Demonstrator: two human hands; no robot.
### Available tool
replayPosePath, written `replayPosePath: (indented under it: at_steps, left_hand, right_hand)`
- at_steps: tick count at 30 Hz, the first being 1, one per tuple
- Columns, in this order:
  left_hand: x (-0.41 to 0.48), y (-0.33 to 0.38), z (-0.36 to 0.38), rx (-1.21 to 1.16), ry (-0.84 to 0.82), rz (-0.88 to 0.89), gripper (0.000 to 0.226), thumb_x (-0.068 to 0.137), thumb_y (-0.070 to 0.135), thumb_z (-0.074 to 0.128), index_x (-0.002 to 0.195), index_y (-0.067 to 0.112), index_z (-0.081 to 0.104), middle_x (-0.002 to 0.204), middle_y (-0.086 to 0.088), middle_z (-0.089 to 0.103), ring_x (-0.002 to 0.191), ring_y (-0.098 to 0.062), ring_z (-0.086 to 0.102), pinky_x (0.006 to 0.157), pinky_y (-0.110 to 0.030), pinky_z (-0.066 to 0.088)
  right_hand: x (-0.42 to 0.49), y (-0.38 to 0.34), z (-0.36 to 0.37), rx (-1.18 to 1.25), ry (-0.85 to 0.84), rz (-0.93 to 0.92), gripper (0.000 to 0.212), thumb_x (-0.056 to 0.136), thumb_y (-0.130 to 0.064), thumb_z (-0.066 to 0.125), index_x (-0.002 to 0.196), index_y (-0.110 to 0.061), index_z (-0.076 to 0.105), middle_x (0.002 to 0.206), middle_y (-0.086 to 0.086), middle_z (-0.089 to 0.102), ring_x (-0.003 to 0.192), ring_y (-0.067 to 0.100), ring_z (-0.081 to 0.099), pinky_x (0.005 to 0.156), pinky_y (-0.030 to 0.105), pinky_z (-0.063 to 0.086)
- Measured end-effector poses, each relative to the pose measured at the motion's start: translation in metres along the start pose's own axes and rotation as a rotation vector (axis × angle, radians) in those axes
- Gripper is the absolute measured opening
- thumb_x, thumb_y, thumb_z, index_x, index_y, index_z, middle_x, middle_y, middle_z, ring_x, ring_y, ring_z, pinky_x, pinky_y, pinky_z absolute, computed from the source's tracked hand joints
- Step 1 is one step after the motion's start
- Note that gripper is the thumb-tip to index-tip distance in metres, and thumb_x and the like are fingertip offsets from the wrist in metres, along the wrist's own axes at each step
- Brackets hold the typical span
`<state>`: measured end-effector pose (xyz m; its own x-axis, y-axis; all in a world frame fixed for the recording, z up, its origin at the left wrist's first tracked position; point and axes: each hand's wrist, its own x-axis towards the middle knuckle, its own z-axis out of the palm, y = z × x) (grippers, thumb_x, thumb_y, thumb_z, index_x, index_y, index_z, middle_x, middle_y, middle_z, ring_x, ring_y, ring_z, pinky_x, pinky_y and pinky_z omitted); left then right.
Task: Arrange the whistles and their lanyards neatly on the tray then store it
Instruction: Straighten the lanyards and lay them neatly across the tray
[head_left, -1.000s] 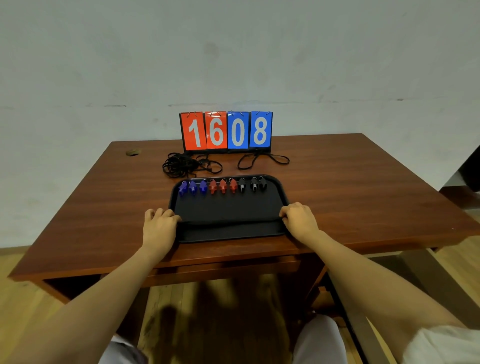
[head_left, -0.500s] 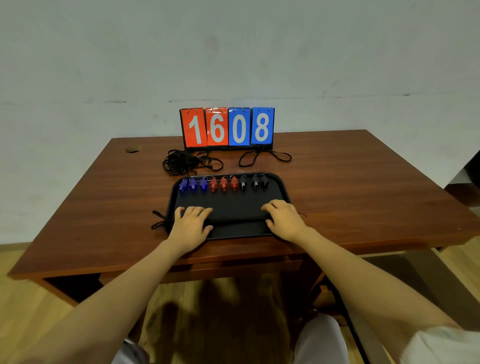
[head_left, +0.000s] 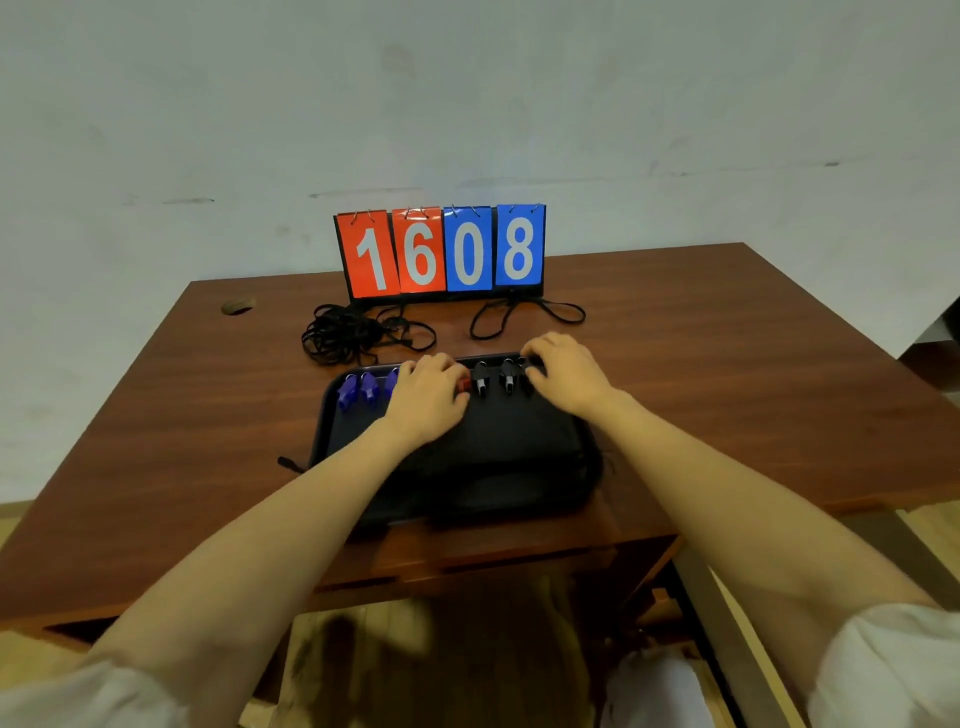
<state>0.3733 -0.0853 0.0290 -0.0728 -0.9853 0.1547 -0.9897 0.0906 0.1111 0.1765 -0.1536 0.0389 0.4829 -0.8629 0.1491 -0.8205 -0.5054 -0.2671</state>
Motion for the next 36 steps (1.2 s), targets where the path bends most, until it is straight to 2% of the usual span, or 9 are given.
replayPosePath:
  at_steps: [8, 13, 17, 19, 23, 27, 30, 33, 36]
  left_hand:
    - [0.12, -0.015, 0.018, -0.028, -0.082, -0.051, 0.04, 0.094, 0.024, 0.047, 0.132, 0.012, 0.051, 0.133, -0.01, 0.047, 0.123, -0.029, 0.042, 0.1, -0.043, 0.037]
    - [0.166, -0.026, 0.045, -0.145, -0.265, -0.072, 0.045, 0.096, 0.022, 0.043, 0.141, 0.014, 0.04, 0.146, -0.009, 0.035, 0.132, -0.029, 0.036, 0.106, -0.043, 0.037]
    - [0.189, -0.032, 0.062, -0.272, -0.288, -0.129, 0.055, 0.097, 0.026, 0.045, 0.148, 0.017, 0.027, 0.153, -0.008, 0.025, 0.139, -0.029, 0.027, 0.112, -0.044, 0.03]
    - [0.191, -0.034, 0.071, -0.249, -0.282, -0.125, 0.056, 0.097, 0.027, 0.045, 0.148, 0.017, 0.026, 0.155, -0.009, 0.023, 0.14, -0.029, 0.026, 0.114, -0.042, 0.028]
    - [0.186, -0.038, 0.084, -0.246, -0.257, -0.092, 0.049, 0.099, 0.03, 0.041, 0.145, 0.015, 0.033, 0.156, -0.006, 0.024, 0.141, -0.027, 0.027, 0.116, -0.038, 0.024]
    - [0.181, -0.048, 0.075, -0.229, -0.313, -0.05, 0.046, 0.099, 0.024, 0.043, 0.144, 0.014, 0.037, 0.153, -0.004, 0.027, 0.138, -0.026, 0.032, 0.112, -0.039, 0.032]
    - [0.168, -0.053, 0.065, -0.107, -0.242, -0.076, 0.036, 0.097, 0.008, 0.042, 0.133, 0.01, 0.047, 0.135, -0.012, 0.042, 0.122, -0.034, 0.041, 0.098, -0.044, 0.042]
    - [0.15, -0.049, 0.05, 0.012, -0.178, -0.072, 0.03, 0.091, -0.001, 0.044, 0.113, 0.011, 0.059, 0.118, -0.013, 0.054, 0.111, -0.033, 0.048, 0.092, -0.04, 0.037]
    - [0.137, -0.037, 0.029, -0.092, -0.059, -0.08, 0.028, 0.088, -0.003, 0.047, 0.104, 0.012, 0.064, 0.111, -0.01, 0.057, 0.105, -0.031, 0.053, 0.088, -0.037, 0.04]
  right_hand:
    - [0.096, 0.047, 0.017, -0.081, -0.157, 0.156, 0.041, 0.093, -0.017, 0.049, 0.134, -0.012, 0.046, 0.137, 0.013, 0.043, 0.124, 0.033, 0.043, 0.099, 0.045, 0.041]
    - [0.14, 0.061, 0.045, 0.037, -0.226, 0.115, 0.063, 0.087, 0.0, 0.046, 0.146, -0.016, 0.031, 0.153, 0.01, 0.027, 0.136, 0.033, 0.032, 0.107, 0.047, 0.038]
    - [0.169, 0.067, 0.058, 0.081, -0.208, 0.179, 0.071, 0.091, -0.005, 0.046, 0.152, -0.025, 0.013, 0.16, 0.003, 0.012, 0.142, 0.031, 0.023, 0.107, 0.047, 0.038]
    - [0.178, 0.069, 0.063, 0.075, -0.223, 0.21, 0.072, 0.093, -0.011, 0.045, 0.152, -0.028, 0.008, 0.161, -0.002, 0.008, 0.142, 0.031, 0.02, 0.106, 0.047, 0.038]
    - [0.181, 0.074, 0.075, -0.008, -0.255, 0.206, 0.056, 0.097, -0.019, 0.037, 0.15, -0.026, 0.021, 0.157, -0.002, 0.019, 0.133, 0.03, 0.025, 0.104, 0.041, 0.034]
    - [0.173, 0.074, 0.073, 0.009, -0.179, 0.192, 0.048, 0.097, -0.006, 0.031, 0.143, -0.019, 0.038, 0.144, 0.01, 0.034, 0.125, 0.035, 0.033, 0.102, 0.045, 0.038]
    - [0.155, 0.079, 0.065, -0.001, -0.154, 0.262, 0.039, 0.098, -0.004, 0.028, 0.135, -0.007, 0.041, 0.136, 0.019, 0.039, 0.122, 0.038, 0.039, 0.098, 0.046, 0.04]
    - [0.13, 0.08, 0.054, -0.028, -0.171, 0.354, 0.031, 0.097, -0.001, 0.03, 0.126, 0.002, 0.041, 0.131, 0.023, 0.043, 0.12, 0.04, 0.042, 0.096, 0.045, 0.039]
    - [0.107, 0.07, 0.036, -0.077, -0.16, 0.371, 0.029, 0.094, 0.004, 0.032, 0.121, 0.002, 0.042, 0.13, 0.021, 0.04, 0.12, 0.038, 0.04, 0.092, 0.044, 0.041]
